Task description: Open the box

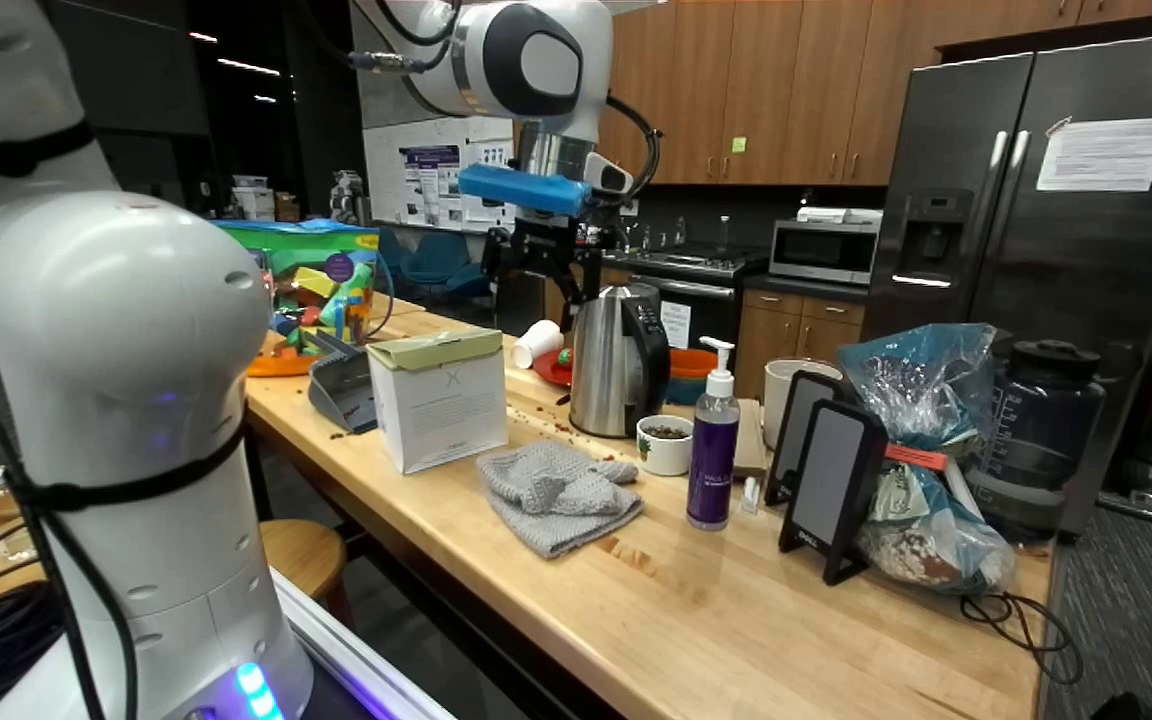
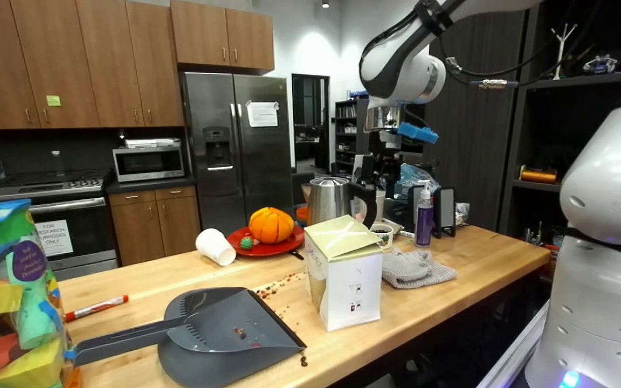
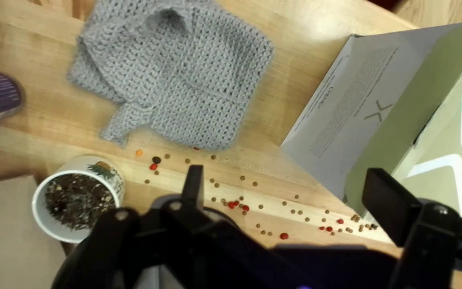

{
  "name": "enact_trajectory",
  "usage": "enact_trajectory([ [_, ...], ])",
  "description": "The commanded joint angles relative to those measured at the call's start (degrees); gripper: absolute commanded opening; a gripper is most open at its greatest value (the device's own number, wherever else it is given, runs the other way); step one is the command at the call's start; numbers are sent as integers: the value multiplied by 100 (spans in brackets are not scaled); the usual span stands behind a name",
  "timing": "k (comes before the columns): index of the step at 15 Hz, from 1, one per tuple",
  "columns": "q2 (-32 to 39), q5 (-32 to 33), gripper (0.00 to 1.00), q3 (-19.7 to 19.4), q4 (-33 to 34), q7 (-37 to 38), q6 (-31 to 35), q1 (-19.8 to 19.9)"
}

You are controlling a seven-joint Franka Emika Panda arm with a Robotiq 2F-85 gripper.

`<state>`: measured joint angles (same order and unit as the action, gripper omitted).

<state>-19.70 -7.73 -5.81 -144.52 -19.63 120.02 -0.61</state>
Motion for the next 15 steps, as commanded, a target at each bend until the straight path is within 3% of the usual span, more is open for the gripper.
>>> enact_trajectory([
  [1,-157,-604,100,-143,-304,-408,240,-147],
  [7,-11,-1444,100,-288,-46,-970,-97,-237],
  [13,314,-1543,100,-435,638,-1296,-1186,-182],
  [15,280,-1292,100,-313,675,-1321,-1182,-151],
])
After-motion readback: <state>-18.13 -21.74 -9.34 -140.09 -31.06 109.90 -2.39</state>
